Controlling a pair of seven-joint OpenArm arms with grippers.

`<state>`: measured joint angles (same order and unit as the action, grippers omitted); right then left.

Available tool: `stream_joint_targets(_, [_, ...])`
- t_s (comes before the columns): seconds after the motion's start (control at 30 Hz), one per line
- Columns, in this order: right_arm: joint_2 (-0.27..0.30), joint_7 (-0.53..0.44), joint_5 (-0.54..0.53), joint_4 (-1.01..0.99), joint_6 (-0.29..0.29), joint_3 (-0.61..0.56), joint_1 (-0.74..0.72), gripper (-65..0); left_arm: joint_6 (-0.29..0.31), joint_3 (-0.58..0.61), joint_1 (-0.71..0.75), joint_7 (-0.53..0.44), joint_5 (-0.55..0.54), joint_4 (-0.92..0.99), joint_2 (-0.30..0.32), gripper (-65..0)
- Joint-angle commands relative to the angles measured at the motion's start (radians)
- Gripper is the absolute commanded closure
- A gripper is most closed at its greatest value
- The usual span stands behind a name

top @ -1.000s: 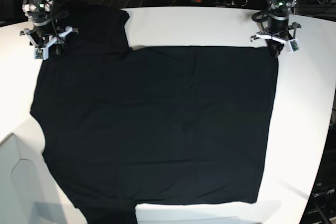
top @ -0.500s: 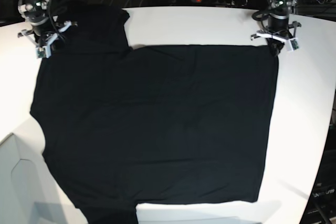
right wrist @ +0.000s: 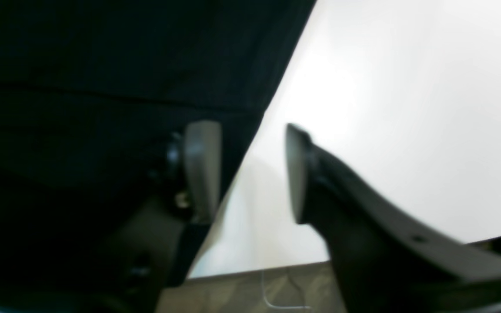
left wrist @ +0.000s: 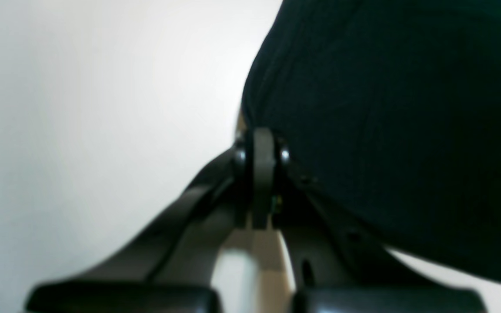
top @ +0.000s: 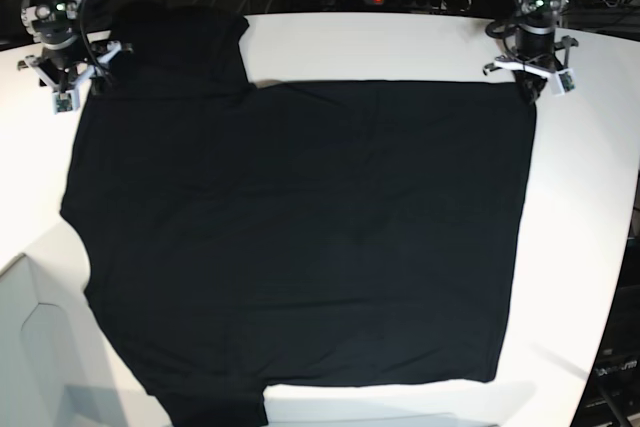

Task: Fold the T-shirt properly
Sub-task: 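Adjust grips on the shoulder edges with both grippers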

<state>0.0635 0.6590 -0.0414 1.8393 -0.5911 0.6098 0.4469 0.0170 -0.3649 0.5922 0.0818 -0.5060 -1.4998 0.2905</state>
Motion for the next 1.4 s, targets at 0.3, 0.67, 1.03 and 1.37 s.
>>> stream_joint_targets(0.3, [0.008,0.109,-0.097,-0.040,-0.016,0.042,-0.036,-29.1,-0.012,-0.003,0.012,0.023,0.002,-0.003,0.008,0.0])
stream_joint_targets(0.67, [0.009,0.109,-0.099,-0.134,-0.017,0.052,-0.052,-29.1,-0.012,-0.003,0.024,0.023,0.002,-0.003,0.008,0.0])
stream_joint_targets(1.03, [0.029,0.109,-0.140,-0.244,-0.107,0.060,-0.053,-1.7,-0.012,-0.003,0.025,0.023,0.002,-0.003,0.008,0.0])
stream_joint_targets(1.37, [0.016,0.107,-0.143,-0.102,-0.107,0.061,-0.046,0.0,-0.016,-0.004,0.015,0.023,-0.004,-0.018,0.008,0.0])
